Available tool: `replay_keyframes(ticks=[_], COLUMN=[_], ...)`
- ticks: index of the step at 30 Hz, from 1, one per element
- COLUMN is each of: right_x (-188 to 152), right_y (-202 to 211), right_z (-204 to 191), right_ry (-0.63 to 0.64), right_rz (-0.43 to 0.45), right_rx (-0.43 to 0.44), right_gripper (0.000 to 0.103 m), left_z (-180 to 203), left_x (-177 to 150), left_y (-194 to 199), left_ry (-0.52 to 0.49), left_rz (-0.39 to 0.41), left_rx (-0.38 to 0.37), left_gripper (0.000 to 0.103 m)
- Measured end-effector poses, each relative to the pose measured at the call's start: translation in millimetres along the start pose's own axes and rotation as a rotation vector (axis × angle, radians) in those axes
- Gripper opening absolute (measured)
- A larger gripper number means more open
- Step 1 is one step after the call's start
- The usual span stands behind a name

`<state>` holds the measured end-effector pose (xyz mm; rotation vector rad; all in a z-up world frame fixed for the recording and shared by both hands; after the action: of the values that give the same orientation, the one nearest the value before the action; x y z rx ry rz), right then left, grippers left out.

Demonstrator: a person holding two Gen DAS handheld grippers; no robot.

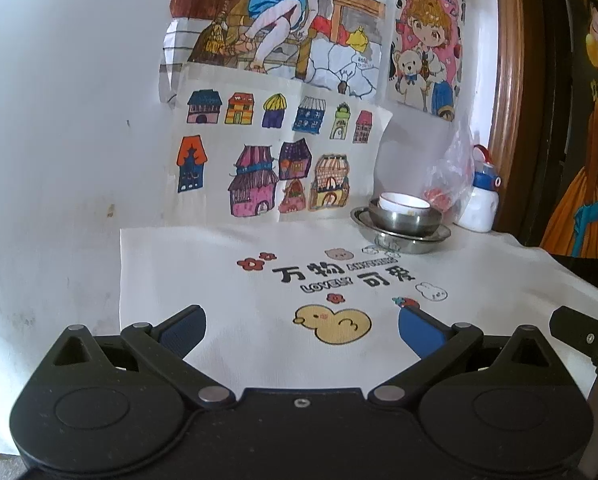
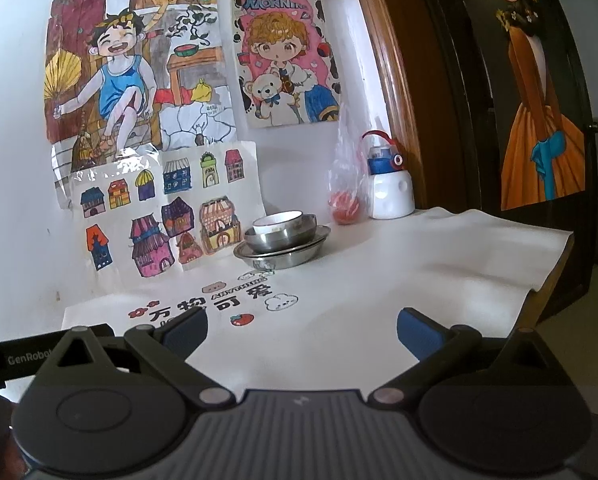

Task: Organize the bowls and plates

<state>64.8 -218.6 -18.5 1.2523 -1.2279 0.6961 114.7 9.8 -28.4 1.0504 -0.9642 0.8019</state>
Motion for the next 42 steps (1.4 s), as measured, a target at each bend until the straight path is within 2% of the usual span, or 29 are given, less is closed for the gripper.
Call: replay_keyframes(ticks=[42], right_x=[-17.3], right_y=[-35.7], right_z=[-1.0], right_ry=[-0.031], right_rz=[-0.074], right_rx=[-0.008], right_gripper=[0.103], left_z=[-3.5], left_x=[-13.3], left_y=[-24.2], left_ry=[-0.042], left_rz=[-0.096], left_rx=[0.013], left_gripper=[0.102])
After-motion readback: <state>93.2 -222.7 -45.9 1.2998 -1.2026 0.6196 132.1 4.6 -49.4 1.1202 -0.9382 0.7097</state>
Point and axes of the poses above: each gripper's, at about its wrist camera, not at the fingertips, and y roughly against the way its jaws point, z to its right, x to its top, the point moved 8 cm from there along -y, roughly the way its jaws point, and after that the axes turned 13 degrees about -x, right-handed, at the moved point
